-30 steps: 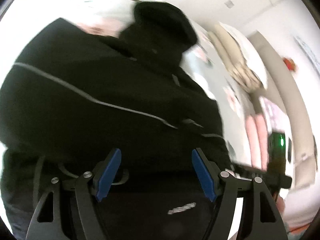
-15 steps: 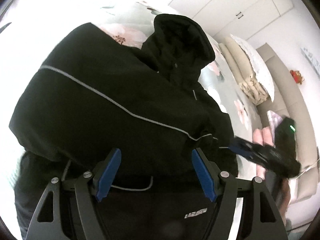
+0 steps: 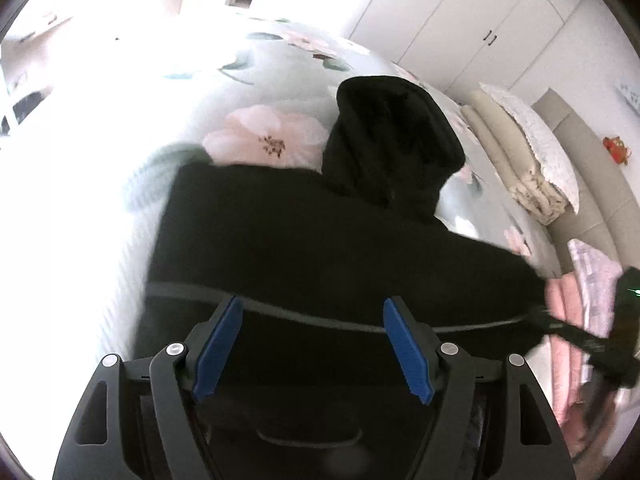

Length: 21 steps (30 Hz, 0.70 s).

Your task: Fold large clothes

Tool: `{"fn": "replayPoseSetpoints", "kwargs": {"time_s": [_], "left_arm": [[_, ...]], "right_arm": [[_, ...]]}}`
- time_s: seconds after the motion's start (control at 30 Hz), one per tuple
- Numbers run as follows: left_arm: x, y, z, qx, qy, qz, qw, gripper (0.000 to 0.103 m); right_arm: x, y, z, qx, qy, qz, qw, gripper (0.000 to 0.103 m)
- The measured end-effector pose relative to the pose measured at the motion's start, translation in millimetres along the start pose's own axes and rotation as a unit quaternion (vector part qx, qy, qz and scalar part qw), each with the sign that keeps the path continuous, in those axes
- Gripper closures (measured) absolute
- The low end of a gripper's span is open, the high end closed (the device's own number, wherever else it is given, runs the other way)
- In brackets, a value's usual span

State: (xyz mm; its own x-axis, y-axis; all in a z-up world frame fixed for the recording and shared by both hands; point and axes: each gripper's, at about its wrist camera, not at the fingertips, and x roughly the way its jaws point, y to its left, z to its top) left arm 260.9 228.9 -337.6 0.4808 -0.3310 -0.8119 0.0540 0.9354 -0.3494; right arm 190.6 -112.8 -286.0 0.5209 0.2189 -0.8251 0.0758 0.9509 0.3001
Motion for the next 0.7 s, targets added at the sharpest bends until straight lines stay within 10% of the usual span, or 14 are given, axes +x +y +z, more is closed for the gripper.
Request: {"fn": "replayPoseSetpoints", "kwargs": {"time_s": [0.13,0.3,0.5,0.7], "left_arm": [[46,2,6,0.020,0.048,0.030,0.9982,0.028],[90,2,-5,0.068,0.056,0.101,0.9910,0.028],[78,2,6,0.073,0.059,0.089,0.9916,0.028],[14,-20,29,0.088,-0.006,0.042,0.9952,0.028]], "right_arm": [[-11,-48,-2,0.030,0.012,-0.047,0.998,0.075],[82,-87,-37,0.062,0.113,-0.051,0.990,0.074],[74,-97,-35,0.086,0.112,-0.017,0.990,0.073],[-8,-66,-8,0.035,0.034,-0.025,0.999,0.039]]}}
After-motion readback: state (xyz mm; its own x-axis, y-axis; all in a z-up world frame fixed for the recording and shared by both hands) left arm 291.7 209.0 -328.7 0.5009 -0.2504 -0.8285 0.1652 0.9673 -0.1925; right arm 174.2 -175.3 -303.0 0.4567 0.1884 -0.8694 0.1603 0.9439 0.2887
